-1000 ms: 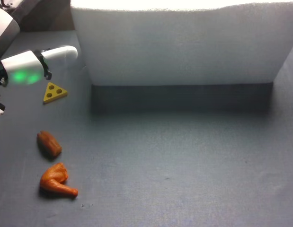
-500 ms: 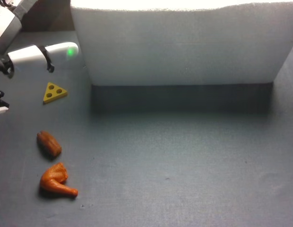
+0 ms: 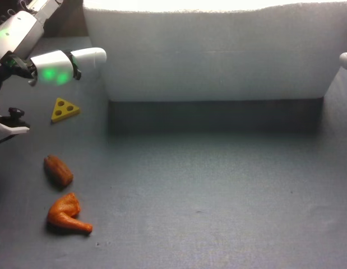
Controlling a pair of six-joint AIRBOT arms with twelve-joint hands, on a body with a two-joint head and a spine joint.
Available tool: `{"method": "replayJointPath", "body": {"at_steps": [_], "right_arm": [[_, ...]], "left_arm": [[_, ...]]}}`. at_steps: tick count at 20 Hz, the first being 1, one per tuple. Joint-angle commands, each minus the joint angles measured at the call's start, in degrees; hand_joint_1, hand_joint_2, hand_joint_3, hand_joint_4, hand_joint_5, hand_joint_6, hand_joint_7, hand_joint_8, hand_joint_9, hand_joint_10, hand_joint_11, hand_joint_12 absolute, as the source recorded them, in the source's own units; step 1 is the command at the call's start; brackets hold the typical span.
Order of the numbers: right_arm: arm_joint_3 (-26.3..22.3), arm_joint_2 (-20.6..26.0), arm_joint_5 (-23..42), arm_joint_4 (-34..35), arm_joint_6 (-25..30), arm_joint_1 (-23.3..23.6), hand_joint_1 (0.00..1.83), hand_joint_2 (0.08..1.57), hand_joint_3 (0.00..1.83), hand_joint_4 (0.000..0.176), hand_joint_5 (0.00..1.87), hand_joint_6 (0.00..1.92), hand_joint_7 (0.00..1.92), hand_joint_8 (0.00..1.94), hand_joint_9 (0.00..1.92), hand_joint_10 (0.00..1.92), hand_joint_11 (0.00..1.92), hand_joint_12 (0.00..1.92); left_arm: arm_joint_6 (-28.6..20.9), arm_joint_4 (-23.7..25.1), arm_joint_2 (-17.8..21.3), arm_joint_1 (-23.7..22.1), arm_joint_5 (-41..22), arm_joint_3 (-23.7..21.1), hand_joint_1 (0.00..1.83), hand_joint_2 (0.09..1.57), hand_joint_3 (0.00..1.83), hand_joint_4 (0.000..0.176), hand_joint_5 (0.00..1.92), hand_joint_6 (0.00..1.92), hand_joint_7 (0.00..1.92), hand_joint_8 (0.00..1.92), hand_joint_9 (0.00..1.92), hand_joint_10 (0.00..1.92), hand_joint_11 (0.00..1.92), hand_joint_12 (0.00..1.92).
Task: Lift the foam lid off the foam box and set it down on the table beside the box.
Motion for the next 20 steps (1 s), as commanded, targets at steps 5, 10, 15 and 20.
{"method": "replayJointPath", "body": {"at_steps": [5, 10, 15, 20], "right_arm": [[1.81, -0.07, 5.58, 0.41, -0.08, 1.7, 0.63, 1.05, 0.0, 0.0, 0.0, 0.0, 0.0, 0.0, 0.0, 0.0, 0.0, 1.19], [2.4, -0.46, 5.36, 0.76, -0.08, 2.15, 0.66, 1.07, 0.0, 0.0, 0.0, 0.0, 0.0, 0.0, 0.0, 0.0, 0.0, 0.94], [3.77, -1.49, 4.03, 0.69, -0.08, 3.33, 0.69, 1.08, 0.0, 0.0, 0.0, 0.0, 0.0, 0.0, 0.0, 0.0, 0.0, 0.6], [4.46, -2.37, 3.64, 0.32, -0.08, 4.09, 0.63, 1.08, 0.0, 0.0, 0.0, 0.0, 0.0, 0.0, 0.0, 0.0, 0.0, 0.45]], "left_arm": [[-0.33, -0.74, -1.17, -2.38, -5.27, 2.24, 0.52, 1.03, 0.0, 0.0, 0.0, 0.0, 0.0, 0.0, 0.0, 0.0, 0.0, 0.48], [-0.33, -1.03, -2.08, -3.36, -3.84, 3.42, 0.52, 1.04, 0.0, 0.0, 0.0, 0.0, 0.0, 0.0, 0.0, 0.0, 0.0, 0.35], [-1.59, -0.89, -4.23, -4.42, -1.24, 6.16, 0.53, 1.01, 0.0, 0.0, 0.0, 0.0, 0.0, 0.0, 0.0, 0.0, 0.0, 0.58], [-1.89, -0.74, -5.06, -5.46, -0.12, 7.36, 0.51, 1.02, 0.0, 0.0, 0.0, 0.0, 0.0, 0.0, 0.0, 0.0, 0.0, 0.63]]}}
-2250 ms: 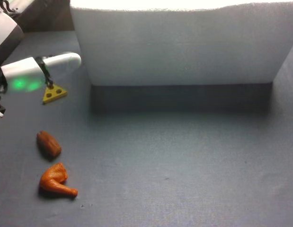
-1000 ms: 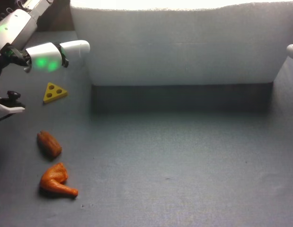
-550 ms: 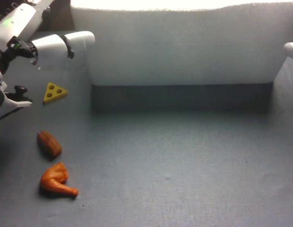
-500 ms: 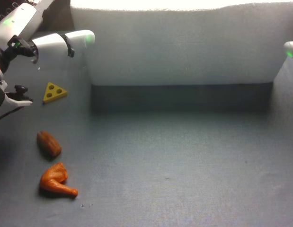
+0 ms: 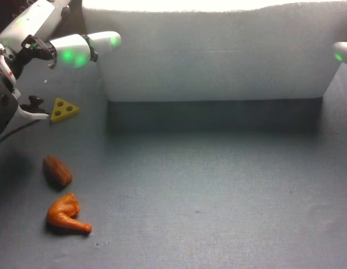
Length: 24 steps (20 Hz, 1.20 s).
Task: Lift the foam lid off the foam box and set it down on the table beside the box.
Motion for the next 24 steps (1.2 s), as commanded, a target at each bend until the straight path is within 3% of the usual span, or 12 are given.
{"method": "replayJointPath", "body": {"at_steps": [1, 3, 5, 6, 7, 9, 11, 12, 15, 18, 20, 24], "right_arm": [[0.68, 0.54, 6.85, -1.1, 0.1, 0.78, 0.64, 1.08, 0.0, 0.0, 0.0, 0.0, 0.0, 0.0, 0.0, 0.0, 0.0, 0.44], [0.7, 0.46, 6.91, -1.35, 0.1, 0.99, 0.62, 1.08, 0.0, 0.0, 0.0, 0.0, 0.0, 0.0, 0.0, 0.0, 0.0, 0.24], [0.7, 0.43, 7.14, -1.62, 0.15, 1.27, 0.63, 1.12, 0.0, 0.0, 0.0, 0.0, 0.0, 0.0, 0.0, 0.0, 0.0, 0.1], [0.7, 0.41, 7.21, -1.64, 0.31, 1.28, 0.6, 1.13, 0.0, 0.0, 0.0, 0.0, 0.0, 0.0, 0.0, 0.0, 0.0, 0.19], [0.7, 0.41, 7.25, -1.66, 0.37, 1.28, 0.62, 1.14, 0.0, 0.0, 0.0, 0.0, 0.0, 0.0, 0.01, 0.0, 0.0, 0.15], [0.69, 0.4, 7.39, -1.7, 0.62, 1.28, 0.59, 1.18, 0.0, 0.0, 0.1, 0.04, 0.1, 0.02, 0.08, 0.04, 0.0, 0.32], [0.68, 0.4, 7.48, -1.79, 0.91, 1.28, 0.57, 1.2, 0.0, 0.0, 0.17, 0.08, 0.16, 0.01, 0.12, 0.13, 0.0, 0.82], [0.61, 0.4, 7.59, -1.82, 1.04, 1.28, 0.55, 1.2, 0.0, 0.0, 0.17, 0.08, 0.16, 0.01, 0.1, 0.14, 0.0, 0.87], [0.42, 0.4, 7.96, -2.05, 1.54, 1.28, 0.55, 1.21, 0.0, 0.0, 0.12, 0.27, 0.19, 0.01, 0.0, 0.49, 0.0, 1.06], [0.29, 0.41, 8.44, -2.72, 2.3, 1.28, 0.56, 1.21, 0.0, 0.0, 0.08, 0.34, 0.2, 0.0, 0.0, 0.51, 0.0, 1.0], [-0.08, 0.41, 9.17, -3.41, 2.49, 1.28, 0.58, 1.2, 0.0, 0.0, 0.0, 0.62, 0.23, 0.01, 0.0, 0.62, 0.0, 1.14], [-0.52, 0.41, 9.95, -4.99, 2.88, 1.28, 0.65, 1.19, 0.0, 0.0, 0.0, 0.55, 0.18, 0.0, 0.0, 0.53, 0.0, 1.23]], "left_arm": [[-0.79, 0.11, 0.1, -0.6, -6.59, 0.78, 0.52, 1.02, 0.0, 0.0, 0.0, 0.0, 0.0, 0.0, 0.0, 0.0, 0.0, 0.62], [-0.89, 0.44, -0.32, -0.87, -6.13, 1.22, 0.5, 1.01, 0.0, 0.0, 0.0, 0.0, 0.0, 0.0, 0.0, 0.0, 0.0, 0.68], [-1.3, 0.68, -0.62, -1.03, -6.12, 1.49, 0.48, 1.01, 0.0, 0.0, 0.03, 0.0, 0.0, 0.0, 0.01, 0.0, 0.0, 0.88], [-1.44, 0.82, -0.72, -1.07, -6.1, 1.58, 0.46, 1.0, 0.0, 0.0, 0.05, 0.01, 0.0, 0.0, 0.01, 0.0, 0.0, 0.85], [-1.69, 1.01, -0.88, -1.09, -6.13, 1.69, 0.46, 1.01, 0.0, 0.0, 0.08, 0.01, 0.0, 0.0, 0.01, 0.0, 0.0, 0.8], [-2.05, 1.15, -1.13, -1.09, -6.15, 1.86, 0.46, 1.05, 0.01, 0.0, 0.2, 0.03, 0.08, 0.01, 0.07, 0.02, 0.0, 0.86], [-2.29, 1.34, -1.27, -1.05, -6.2, 1.89, 0.43, 1.07, 0.0, 0.0, 0.28, 0.03, 0.12, 0.01, 0.1, 0.02, 0.0, 0.97], [-2.34, 1.45, -1.3, -1.05, -6.2, 1.9, 0.42, 1.09, 0.0, 0.0, 0.3, 0.03, 0.13, 0.0, 0.12, 0.02, 0.0, 1.01], [-2.74, 1.63, -1.43, -0.91, -6.4, 1.92, 0.45, 1.1, 0.0, 0.0, 0.34, 0.03, 0.16, 0.0, 0.14, 0.02, 0.0, 0.98], [-3.16, 1.96, -1.37, -0.76, -7.24, 1.7, 0.47, 1.09, 0.0, 0.0, 0.34, 0.02, 0.15, 0.0, 0.14, 0.01, 0.0, 0.95], [-3.33, 2.45, -1.2, -0.77, -8.16, 1.35, 0.48, 1.09, 0.0, 0.0, 0.33, 0.01, 0.13, 0.0, 0.11, 0.0, 0.0, 0.91], [-3.5, 3.17, -0.39, -0.78, -10.05, 0.39, 0.48, 1.08, 0.0, 0.0, 0.29, 0.0, 0.13, 0.0, 0.11, 0.01, 0.0, 0.88]]}}
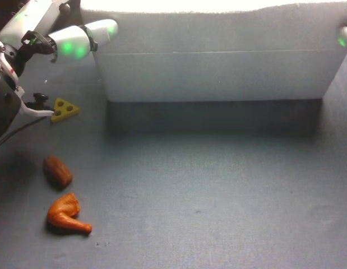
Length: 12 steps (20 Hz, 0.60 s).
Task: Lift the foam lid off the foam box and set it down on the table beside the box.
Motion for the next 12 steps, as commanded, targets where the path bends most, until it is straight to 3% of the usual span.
{"method": "replayJointPath", "body": {"at_steps": [1, 4, 5, 6, 7, 8, 10, 11, 12], "right_arm": [[-0.22, 0.63, 7.19, -4.34, 0.87, 0.62, 0.65, 1.19, 0.0, 0.0, 0.0, 0.56, 0.18, 0.0, 0.0, 0.53, 0.0, 1.24], [-1.45, 0.81, 8.55, -5.25, 0.88, 1.55, 0.63, 1.19, 0.0, 0.0, 0.02, 0.56, 0.22, 0.01, 0.0, 0.51, 0.0, 1.11], [-1.74, 1.17, 8.85, -5.46, 0.88, 1.59, 0.64, 1.18, 0.0, 0.0, 0.0, 0.72, 0.17, 0.01, 0.0, 0.48, 0.0, 1.11], [-1.93, 1.35, 9.08, -5.67, 0.88, 1.67, 0.6, 1.2, 0.0, 0.0, 0.0, 0.58, 0.16, 0.01, 0.0, 0.46, 0.0, 1.06], [-2.19, 1.55, 9.47, -6.05, 0.88, 1.81, 0.59, 1.2, 0.0, 0.0, 0.0, 0.44, 0.12, 0.0, 0.0, 0.33, 0.0, 0.72], [-2.62, 1.88, 9.97, -6.75, 0.88, 2.03, 0.6, 1.19, 0.0, 0.0, 0.02, 0.45, 0.22, 0.05, 0.07, 0.5, 0.0, 1.18], [-3.14, 2.35, 10.46, -7.37, 0.88, 2.28, 0.59, 1.19, 0.0, 0.0, 0.0, 0.69, 0.26, 0.08, 0.0, 0.9, 0.0, 1.57], [-3.64, 2.8, 10.99, -7.75, 0.88, 2.4, 0.58, 1.17, 0.0, 0.0, 0.0, 0.8, 0.27, 0.11, 0.0, 0.99, 0.0, 1.67], [-4.32, 3.3, 11.62, -8.21, 0.87, 2.42, 0.57, 1.17, 0.0, 0.0, 0.0, 0.81, 0.23, 0.11, 0.0, 0.82, 0.0, 1.57]], "left_arm": [[-0.73, 3.03, 0.62, -0.27, -8.47, -0.28, 0.48, 1.08, 0.0, 0.0, 0.28, 0.0, 0.13, 0.0, 0.12, 0.01, 0.0, 0.89], [-1.19, 3.82, 1.03, -0.44, -9.67, -0.86, 0.45, 1.08, 0.0, 0.0, 0.25, 0.0, 0.11, 0.0, 0.09, 0.0, 0.0, 0.83], [-1.23, 4.06, 1.3, -0.48, -10.12, -1.18, 0.44, 1.08, 0.0, 0.0, 0.22, 0.0, 0.06, 0.0, 0.02, 0.0, 0.0, 0.62], [-1.23, 4.17, 1.49, -0.5, -10.43, -1.38, 0.45, 1.08, 0.0, 0.0, 0.22, 0.0, 0.07, 0.0, 0.03, 0.01, 0.0, 0.5], [-1.27, 4.28, 1.68, -0.5, -10.9, -1.58, 0.46, 1.07, 0.0, 0.0, 0.22, 0.0, 0.07, 0.0, 0.04, 0.01, 0.0, 0.5], [-1.38, 4.59, 2.03, -0.49, -11.59, -1.96, 0.46, 1.08, 0.0, 0.0, 0.22, 0.0, 0.06, 0.0, 0.03, 0.01, 0.0, 0.5], [-1.39, 4.94, 2.56, -0.47, -12.47, -2.57, 0.47, 1.09, 0.0, 0.0, 0.23, 0.01, 0.05, 0.0, 0.02, 0.0, 0.0, 0.55], [-1.4, 5.11, 2.98, -0.43, -13.3, -3.08, 0.47, 1.1, 0.0, 0.0, 0.24, 0.01, 0.04, 0.0, 0.02, 0.0, 0.0, 0.55], [-1.41, 5.23, 3.38, -0.24, -13.96, -3.59, 0.47, 1.09, 0.0, 0.0, 0.24, 0.01, 0.06, 0.0, 0.03, 0.01, 0.0, 0.63]]}}
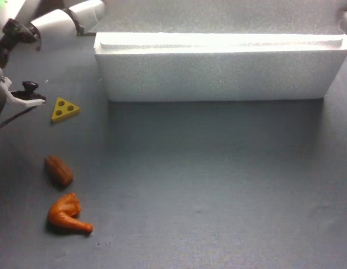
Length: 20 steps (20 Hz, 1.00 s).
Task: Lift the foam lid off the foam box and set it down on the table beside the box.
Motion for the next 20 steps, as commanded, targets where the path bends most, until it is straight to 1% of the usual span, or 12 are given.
{"method": "replayJointPath", "body": {"at_steps": [1, 2, 3, 4, 8, 10, 11, 13, 15, 17, 18, 20], "right_arm": [[-0.6, 0.69, 7.67, -4.15, 0.62, 0.85, 0.55, 1.17, 0.0, 0.0, 0.0, 0.54, 0.16, 0.09, 0.0, 0.62, 0.0, 1.49], [-1.23, 1.11, 8.13, -4.52, 0.62, 0.85, 0.59, 1.17, 0.0, 0.0, 0.0, 0.46, 0.22, 0.12, 0.0, 0.76, 0.0, 1.54], [-1.55, 1.29, 8.33, -4.65, 0.62, 0.85, 0.59, 1.17, 0.0, 0.0, 0.0, 0.46, 0.22, 0.12, 0.0, 0.76, 0.0, 1.54], [-2.32, 1.77, 8.69, -5.11, 0.62, 0.74, 0.64, 1.18, 0.0, 0.0, 0.0, 0.38, 0.23, 0.12, 0.0, 0.78, 0.0, 1.55], [-4.44, 2.84, 10.02, -6.7, 0.58, -0.19, 0.66, 1.19, 0.0, 0.0, 0.0, 0.38, 0.25, 0.12, 0.0, 0.85, 0.0, 1.53], [-5.38, 3.44, 10.79, -6.96, 0.52, -1.12, 0.66, 1.2, 0.0, 0.0, 0.0, 0.35, 0.27, 0.14, 0.0, 0.96, 0.0, 1.63], [-5.93, 3.75, 11.32, -7.11, 0.52, -1.7, 0.65, 1.2, 0.0, 0.0, 0.0, 0.41, 0.28, 0.16, 0.0, 0.99, 0.0, 1.67], [-7.09, 4.42, 12.44, -7.67, 0.52, -2.87, 0.64, 1.21, 0.0, 0.0, 0.0, 0.44, 0.22, 0.13, 0.0, 0.81, 0.0, 1.59], [-8.37, 5.16, 13.48, -8.41, 0.52, -4.06, 0.62, 1.22, 0.0, 0.0, 0.0, 0.45, 0.2, 0.12, 0.0, 0.82, 0.0, 1.64], [-9.86, 6.26, 14.07, -9.71, 0.53, -5.21, 0.59, 1.24, 0.0, 0.0, 0.02, 0.47, 0.21, 0.11, 0.0, 0.74, 0.0, 1.64], [-10.51, 6.63, 14.67, -10.13, 0.52, -5.79, 0.59, 1.24, 0.0, 0.0, 0.02, 0.47, 0.21, 0.11, 0.0, 0.74, 0.0, 1.64], [-11.9, 7.51, 15.85, -10.94, 0.52, -6.96, 0.59, 1.25, 0.0, 0.0, 0.02, 0.45, 0.13, 0.04, 0.0, 0.49, 0.0, 1.51]], "left_arm": [[-0.5, 4.21, 0.32, -0.07, -7.81, -0.67, 0.47, 1.11, 0.0, 0.0, 0.25, 0.01, 0.09, 0.0, 0.08, 0.03, 0.0, 0.95], [-0.54, 4.33, 0.89, 0.41, -8.68, -1.4, 0.5, 1.11, 0.0, 0.0, 0.26, 0.01, 0.1, 0.0, 0.09, 0.04, 0.0, 1.04], [-0.57, 4.4, 1.23, 0.71, -9.17, -1.84, 0.5, 1.11, 0.0, 0.0, 0.26, 0.01, 0.1, 0.0, 0.09, 0.04, 0.0, 1.04], [-0.58, 4.68, 1.86, 1.2, -9.97, -2.66, 0.5, 1.1, 0.0, 0.0, 0.27, 0.01, 0.11, 0.0, 0.09, 0.05, 0.0, 1.17], [-0.57, 6.09, 3.9, 2.99, -12.77, -5.59, 0.48, 1.1, 0.0, 0.0, 0.27, 0.01, 0.07, 0.0, 0.06, 0.04, 0.0, 1.19], [-0.53, 6.62, 4.68, 3.91, -13.88, -6.71, 0.43, 1.11, 0.0, 0.0, 0.26, 0.0, 0.05, 0.0, 0.03, 0.02, 0.0, 1.11], [-0.53, 6.88, 5.15, 4.42, -14.55, -7.31, 0.43, 1.12, 0.0, 0.0, 0.26, 0.0, 0.05, 0.0, 0.01, 0.01, 0.0, 0.89], [-0.15, 7.28, 6.34, 5.62, -15.78, -8.8, 0.41, 1.12, 0.0, 0.0, 0.27, 0.0, 0.06, 0.0, 0.01, 0.01, 0.0, 0.73], [-0.03, 7.57, 7.16, 6.58, -16.78, -9.89, 0.41, 1.11, 0.0, 0.0, 0.28, 0.0, 0.07, 0.0, 0.03, 0.01, 0.0, 0.74], [0.23, 8.13, 8.06, 7.73, -17.7, -11.24, 0.43, 1.11, 0.0, 0.0, 0.28, 0.0, 0.07, 0.0, 0.04, 0.02, 0.0, 0.93], [0.4, 8.32, 8.54, 8.39, -18.22, -11.91, 0.43, 1.11, 0.0, 0.0, 0.28, 0.0, 0.07, 0.0, 0.04, 0.02, 0.0, 0.93], [0.52, 8.92, 9.67, 9.71, -19.78, -13.57, 0.44, 1.14, 0.0, 0.0, 0.26, 0.0, 0.04, 0.0, 0.01, 0.0, 0.0, 0.83]]}}
